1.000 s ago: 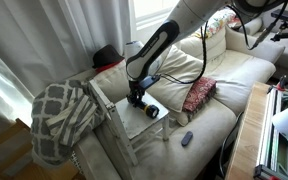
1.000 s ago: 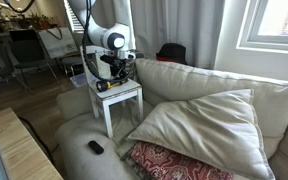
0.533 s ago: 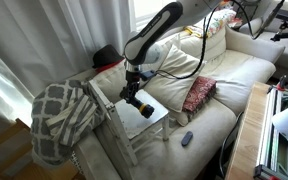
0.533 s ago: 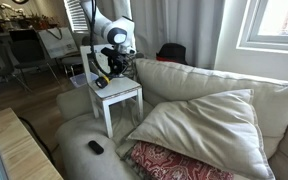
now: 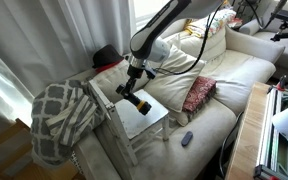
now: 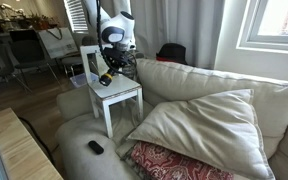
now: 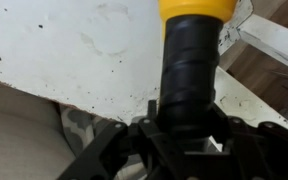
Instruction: Put the black torch upright on the seat of the white chair
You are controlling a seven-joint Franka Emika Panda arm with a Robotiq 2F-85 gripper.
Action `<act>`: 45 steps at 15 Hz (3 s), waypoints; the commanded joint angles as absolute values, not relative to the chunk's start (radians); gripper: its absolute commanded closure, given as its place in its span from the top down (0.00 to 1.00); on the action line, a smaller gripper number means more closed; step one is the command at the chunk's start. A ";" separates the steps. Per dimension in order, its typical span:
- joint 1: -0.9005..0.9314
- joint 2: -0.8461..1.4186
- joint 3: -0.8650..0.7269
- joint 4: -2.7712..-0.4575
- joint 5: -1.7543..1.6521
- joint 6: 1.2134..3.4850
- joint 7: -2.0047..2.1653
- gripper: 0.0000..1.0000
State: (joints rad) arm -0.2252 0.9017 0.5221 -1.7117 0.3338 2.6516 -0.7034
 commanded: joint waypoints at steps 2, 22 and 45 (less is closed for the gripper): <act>-0.253 0.903 0.554 -1.740 0.346 2.694 -0.740 0.50; -0.807 1.354 1.084 -1.928 0.086 3.067 -1.368 0.25; -0.982 1.468 1.067 -2.049 -0.260 3.013 -1.355 0.74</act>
State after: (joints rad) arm -0.9461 1.4827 1.0899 -2.0176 -0.2318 3.0802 -1.3655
